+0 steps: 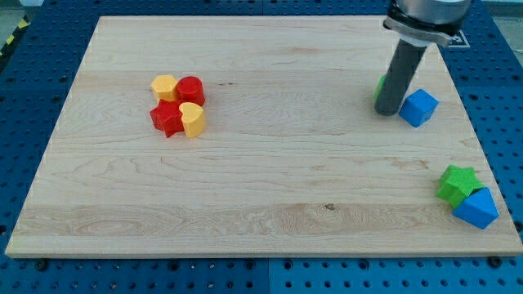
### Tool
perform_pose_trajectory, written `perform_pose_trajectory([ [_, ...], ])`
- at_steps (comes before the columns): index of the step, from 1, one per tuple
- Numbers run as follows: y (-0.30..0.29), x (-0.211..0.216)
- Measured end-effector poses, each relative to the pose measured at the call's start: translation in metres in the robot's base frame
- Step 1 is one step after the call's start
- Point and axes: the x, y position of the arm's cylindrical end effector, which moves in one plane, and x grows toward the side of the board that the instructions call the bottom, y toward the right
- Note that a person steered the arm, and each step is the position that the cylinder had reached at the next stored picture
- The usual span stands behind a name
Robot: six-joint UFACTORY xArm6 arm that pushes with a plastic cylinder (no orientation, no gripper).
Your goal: Push the green circle above the blue cube
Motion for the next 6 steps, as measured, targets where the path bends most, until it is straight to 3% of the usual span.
perform_pose_trajectory([
  [3,-0.019,-0.133],
  [4,-0.001,-0.142],
  [6,0.023,-0.096],
])
